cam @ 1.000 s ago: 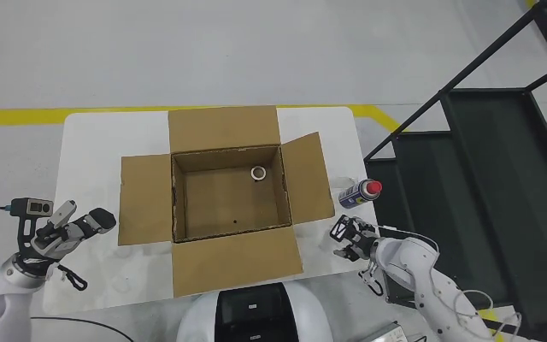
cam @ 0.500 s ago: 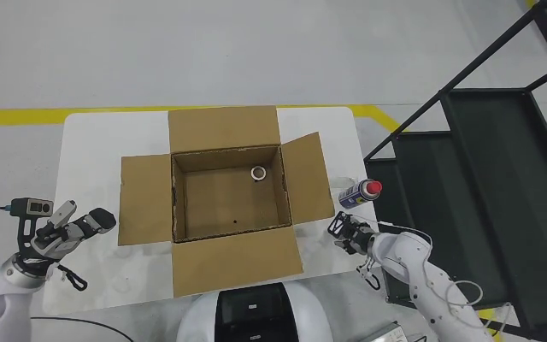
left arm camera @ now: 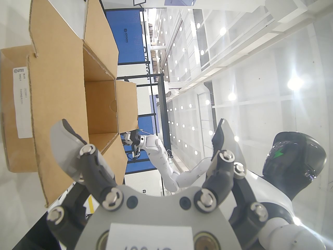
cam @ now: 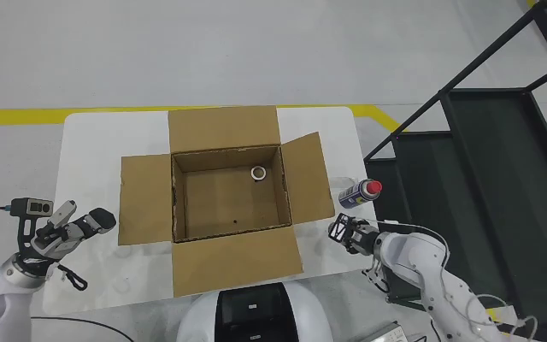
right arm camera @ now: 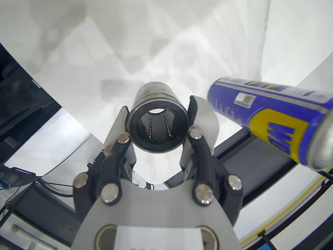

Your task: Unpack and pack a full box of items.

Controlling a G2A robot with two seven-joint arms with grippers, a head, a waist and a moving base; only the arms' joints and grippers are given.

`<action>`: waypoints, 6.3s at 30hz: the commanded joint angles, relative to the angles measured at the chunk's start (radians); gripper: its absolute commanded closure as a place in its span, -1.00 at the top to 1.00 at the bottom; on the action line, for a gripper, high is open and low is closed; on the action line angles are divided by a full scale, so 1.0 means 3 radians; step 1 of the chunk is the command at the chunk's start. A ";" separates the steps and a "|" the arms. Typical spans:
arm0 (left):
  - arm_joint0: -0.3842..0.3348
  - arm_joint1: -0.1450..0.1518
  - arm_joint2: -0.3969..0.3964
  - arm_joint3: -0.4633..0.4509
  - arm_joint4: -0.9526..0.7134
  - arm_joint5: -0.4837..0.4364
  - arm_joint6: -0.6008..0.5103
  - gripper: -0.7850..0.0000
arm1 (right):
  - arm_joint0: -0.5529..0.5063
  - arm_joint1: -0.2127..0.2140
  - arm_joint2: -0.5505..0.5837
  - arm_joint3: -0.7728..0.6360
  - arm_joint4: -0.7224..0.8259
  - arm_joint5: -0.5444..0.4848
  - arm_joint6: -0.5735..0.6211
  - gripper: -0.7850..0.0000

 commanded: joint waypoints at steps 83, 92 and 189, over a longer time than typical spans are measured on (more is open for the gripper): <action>0.0000 0.0000 0.0000 0.0000 0.0000 0.0000 0.0000 1.00 | 0.2662 -0.0514 -0.2515 0.1054 0.0835 0.0241 0.0551 -1.00; 0.0000 0.0000 0.0000 0.0000 0.0000 0.0000 0.0000 1.00 | 0.2986 -0.0694 -0.2868 0.1453 0.0823 0.0410 0.0693 -1.00; 0.0000 0.0000 0.0000 0.0000 0.0000 0.0000 0.0000 1.00 | -0.0408 -0.0334 0.1036 0.0010 0.0907 0.0494 -0.1963 1.00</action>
